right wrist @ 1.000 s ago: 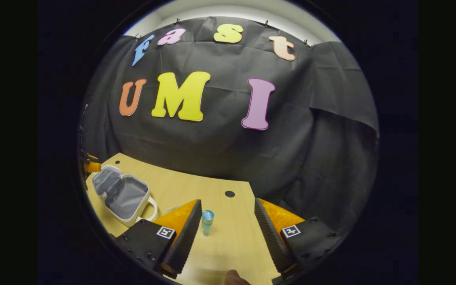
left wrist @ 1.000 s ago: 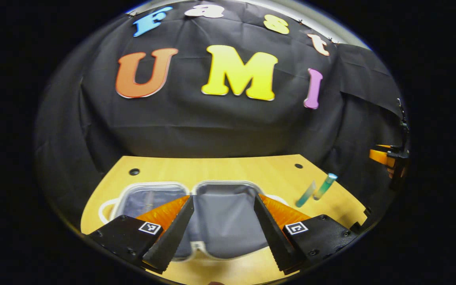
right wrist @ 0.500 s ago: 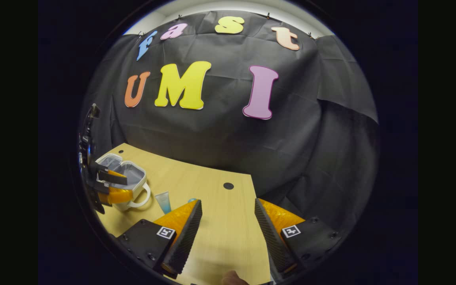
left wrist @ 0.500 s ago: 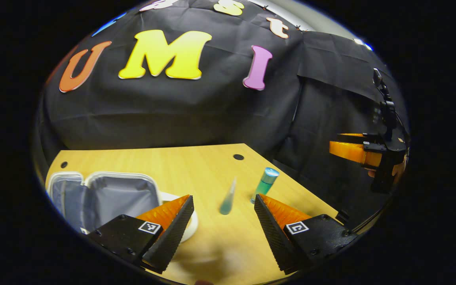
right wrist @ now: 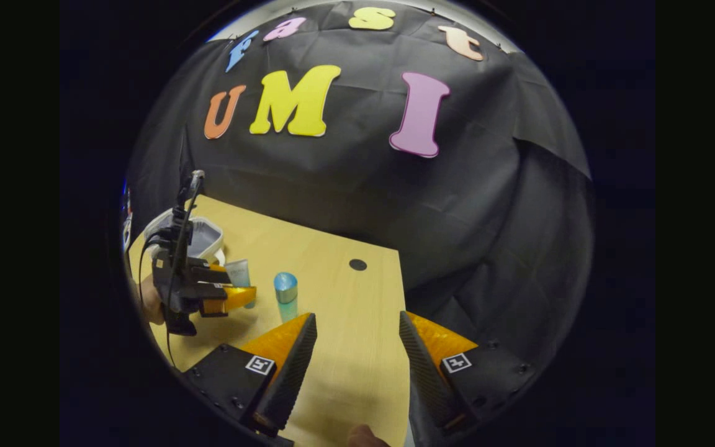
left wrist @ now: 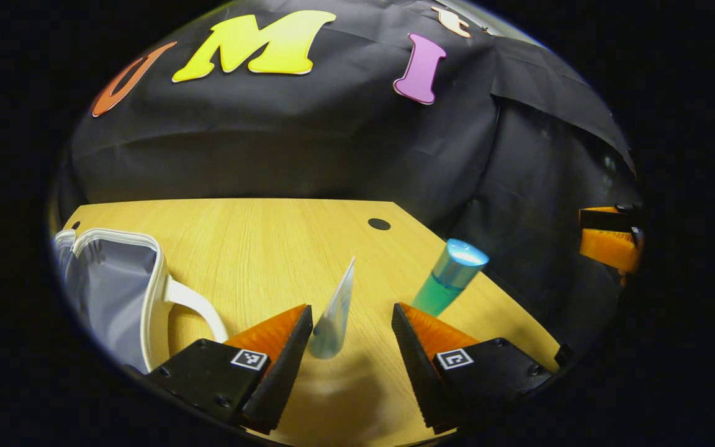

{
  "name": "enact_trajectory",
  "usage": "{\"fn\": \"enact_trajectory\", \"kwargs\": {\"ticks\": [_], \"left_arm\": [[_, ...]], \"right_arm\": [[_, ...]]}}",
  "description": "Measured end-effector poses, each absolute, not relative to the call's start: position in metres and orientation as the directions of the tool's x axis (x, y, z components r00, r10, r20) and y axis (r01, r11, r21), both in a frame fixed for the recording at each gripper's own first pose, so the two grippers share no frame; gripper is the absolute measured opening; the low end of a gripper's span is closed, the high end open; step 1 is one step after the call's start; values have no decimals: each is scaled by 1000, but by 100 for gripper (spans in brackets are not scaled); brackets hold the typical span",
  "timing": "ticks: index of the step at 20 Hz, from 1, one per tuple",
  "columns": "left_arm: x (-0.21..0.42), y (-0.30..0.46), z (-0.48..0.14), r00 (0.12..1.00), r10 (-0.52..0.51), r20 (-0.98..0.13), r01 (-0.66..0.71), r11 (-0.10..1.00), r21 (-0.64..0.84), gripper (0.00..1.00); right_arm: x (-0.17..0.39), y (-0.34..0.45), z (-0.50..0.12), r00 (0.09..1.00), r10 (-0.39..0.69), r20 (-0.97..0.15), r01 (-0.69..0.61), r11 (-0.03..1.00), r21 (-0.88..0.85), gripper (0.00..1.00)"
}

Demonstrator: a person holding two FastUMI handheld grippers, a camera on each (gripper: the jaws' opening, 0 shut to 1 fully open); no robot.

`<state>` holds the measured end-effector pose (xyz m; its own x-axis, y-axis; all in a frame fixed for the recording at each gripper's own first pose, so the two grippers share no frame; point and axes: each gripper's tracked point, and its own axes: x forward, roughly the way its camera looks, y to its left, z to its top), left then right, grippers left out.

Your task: First open the suitcase, pack the skin care products into it, and then close the suitcase.

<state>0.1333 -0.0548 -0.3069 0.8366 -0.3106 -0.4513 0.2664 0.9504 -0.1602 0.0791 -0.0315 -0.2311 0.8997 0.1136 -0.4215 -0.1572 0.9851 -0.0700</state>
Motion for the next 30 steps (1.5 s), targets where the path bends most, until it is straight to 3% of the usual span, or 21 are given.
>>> {"fn": "enact_trajectory", "kwargs": {"ticks": [4,5,8,9,10,19,20,22,24,26,30], "left_arm": [[143,-52,-324,844,-291,-451,254,957,-141,66],[144,-53,-326,839,-297,-455,258,955,-147,48],[144,-46,-323,848,-283,-449,240,959,-152,37],[143,-45,-322,845,-278,-458,230,960,-158,43],[139,-42,-322,840,-263,-475,210,964,-163,35],[91,-22,-254,867,-191,-460,151,981,-122,34],[85,-16,-245,869,-177,-461,130,983,-131,34],[73,-8,-222,882,-163,-443,107,983,-149,34],[60,4,-200,888,-147,-435,108,988,-113,34],[48,18,-186,895,-119,-429,112,993,-40,34],[33,51,-159,910,-90,-405,100,995,5,34]], "right_arm": [[91,-20,-250,886,155,-436,-200,978,-61,80],[93,-13,-255,883,171,-437,-215,975,-54,80],[102,15,-255,878,241,-414,-265,964,-1,79],[105,25,-256,873,263,-411,-283,959,13,79],[109,34,-258,870,278,-407,-295,955,23,79],[162,105,-293,848,329,-416,-324,942,84,79],[167,111,-299,846,323,-424,-314,945,93,77],[173,114,-308,848,299,-439,-277,954,116,61],[175,110,-312,856,260,-447,-231,965,120,59],[172,108,-311,858,241,-454,-204,970,129,40],[149,106,-307,844,221,-489,-179,975,132,37]]}}
